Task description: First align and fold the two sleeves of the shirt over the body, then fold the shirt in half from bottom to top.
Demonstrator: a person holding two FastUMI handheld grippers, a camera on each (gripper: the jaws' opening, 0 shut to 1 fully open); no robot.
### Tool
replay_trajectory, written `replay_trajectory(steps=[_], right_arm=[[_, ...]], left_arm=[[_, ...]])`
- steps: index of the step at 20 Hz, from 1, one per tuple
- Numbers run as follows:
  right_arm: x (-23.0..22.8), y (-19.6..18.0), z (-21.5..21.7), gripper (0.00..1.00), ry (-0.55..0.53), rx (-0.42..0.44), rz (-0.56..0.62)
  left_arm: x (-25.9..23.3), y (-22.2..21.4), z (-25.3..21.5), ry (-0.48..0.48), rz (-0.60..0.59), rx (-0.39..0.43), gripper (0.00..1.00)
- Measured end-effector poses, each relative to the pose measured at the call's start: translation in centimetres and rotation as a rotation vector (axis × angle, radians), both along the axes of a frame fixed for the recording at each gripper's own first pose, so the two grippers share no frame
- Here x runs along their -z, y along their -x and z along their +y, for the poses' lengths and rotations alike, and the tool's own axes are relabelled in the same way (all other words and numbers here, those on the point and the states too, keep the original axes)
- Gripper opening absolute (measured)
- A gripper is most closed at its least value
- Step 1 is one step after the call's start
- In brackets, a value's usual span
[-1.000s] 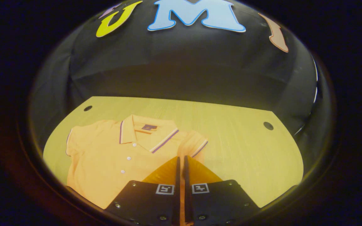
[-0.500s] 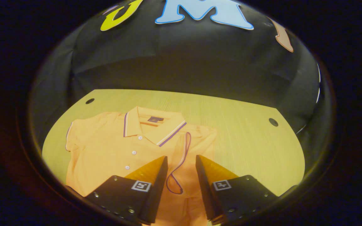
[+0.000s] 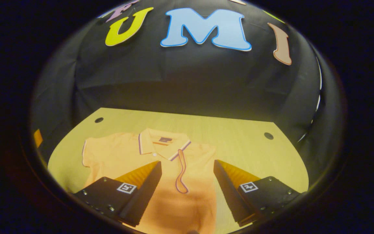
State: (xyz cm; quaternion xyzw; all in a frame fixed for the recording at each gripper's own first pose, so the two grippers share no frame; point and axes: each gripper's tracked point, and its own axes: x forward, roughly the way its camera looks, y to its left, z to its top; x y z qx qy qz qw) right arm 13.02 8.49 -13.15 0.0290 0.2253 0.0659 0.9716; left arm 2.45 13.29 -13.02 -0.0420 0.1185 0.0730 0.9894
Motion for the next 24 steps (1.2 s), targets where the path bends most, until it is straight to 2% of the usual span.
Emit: replay_trajectory(steps=[5,10,13,15,20,24], right_arm=[[-4.5,4.0,-0.1,1.0,-0.018,0.078,-0.076],[-7.4,7.4,0.3,0.99,-0.038,0.115,-0.127],[-8.0,9.3,0.4,0.99,-0.023,0.117,-0.135],[-8.1,10.5,0.5,0.99,-0.025,0.117,-0.133],[-8.2,12.8,0.4,0.99,-0.039,0.138,-0.12],[-7.7,13.6,0.1,0.99,-0.044,0.165,-0.104]], left_arm=[[5.6,-4.4,2.7,0.039,0.087,0.027,0.94],[11.5,-8.8,5.2,0.051,0.173,-0.004,0.94],[14.0,-10.9,6.3,0.073,0.204,-0.03,0.94],[15.2,-11.9,7.1,0.053,0.224,-0.042,0.94],[17.0,-14.5,7.3,0.023,0.261,-0.021,0.94],[18.1,-14.9,6.9,0.006,0.294,-0.005,0.94]])
